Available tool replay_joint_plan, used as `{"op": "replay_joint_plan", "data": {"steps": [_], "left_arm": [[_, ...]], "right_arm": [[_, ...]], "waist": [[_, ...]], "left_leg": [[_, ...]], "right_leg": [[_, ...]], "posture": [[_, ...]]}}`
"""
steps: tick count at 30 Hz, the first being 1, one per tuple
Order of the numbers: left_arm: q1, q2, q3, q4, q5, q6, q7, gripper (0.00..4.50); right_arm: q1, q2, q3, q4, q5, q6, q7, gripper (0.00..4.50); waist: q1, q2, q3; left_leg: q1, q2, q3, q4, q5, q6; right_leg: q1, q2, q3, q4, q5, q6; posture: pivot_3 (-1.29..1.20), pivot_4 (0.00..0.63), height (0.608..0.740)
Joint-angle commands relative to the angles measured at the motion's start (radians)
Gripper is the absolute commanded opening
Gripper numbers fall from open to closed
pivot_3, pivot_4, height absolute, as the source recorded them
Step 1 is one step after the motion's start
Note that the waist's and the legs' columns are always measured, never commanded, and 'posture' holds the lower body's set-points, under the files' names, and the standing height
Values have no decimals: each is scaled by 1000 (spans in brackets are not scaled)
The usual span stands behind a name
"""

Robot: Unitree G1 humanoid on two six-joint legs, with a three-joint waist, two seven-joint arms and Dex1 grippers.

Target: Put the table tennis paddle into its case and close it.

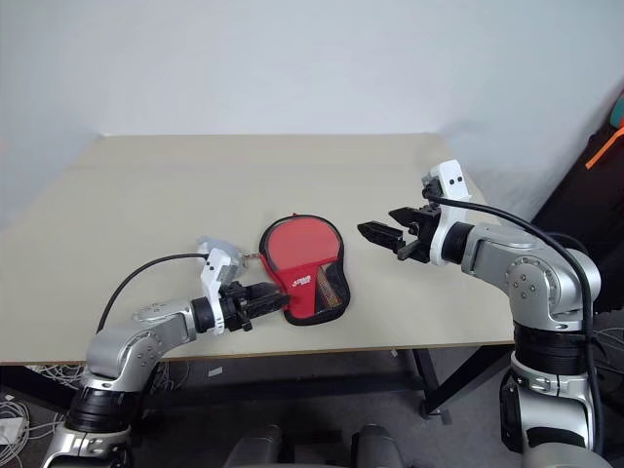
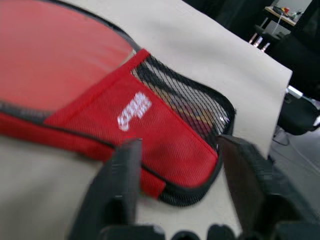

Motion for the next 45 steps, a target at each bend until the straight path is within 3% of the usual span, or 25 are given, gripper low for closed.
{"op": "replay_joint_plan", "data": {"steps": [1, 3, 24, 35, 45], "left_arm": [[15, 4, 25, -28, -49, 37, -10, 3945], [26, 0, 26, -28, -72, 71, -7, 4460], [-59, -183, 134, 123, -232, 380, 179, 4460], [-114, -294, 352, 135, -317, 615, 381, 4460], [-192, -398, 492, 214, -286, 743, 503, 4460]], "right_arm": [[3, 22, -19, -1, 2, -29, -19, 4500], [6, 29, -20, -7, 7, -28, -25, 4500], [29, 88, -39, -57, 36, -15, -96, 4500], [40, 97, -42, -77, 62, -5, -126, 4500], [48, 124, -35, -94, 75, -5, -154, 4500]], "waist": [[0, 0, 0], [0, 0, 0], [1, 1, 0], [0, 1, -1], [1, 1, -1]], "left_leg": [[0, 0, 0, 0, 0, 0], [0, 0, 0, 0, 0, 0], [0, -1, -1, 1, 0, 0], [0, -1, -1, 1, 0, 0], [1, -1, -2, 0, 0, 0]], "right_leg": [[0, 0, 0, 0, 0, 0], [0, 0, 0, 0, 0, 0], [1, 0, 0, 0, 0, 0], [1, 0, 0, 0, 0, 0], [1, 0, 0, 0, 0, 0]], "posture": [[0, 0, 740], [0, 0, 740], [0, 0, 740], [0, 0, 740], [0, 0, 740]]}}
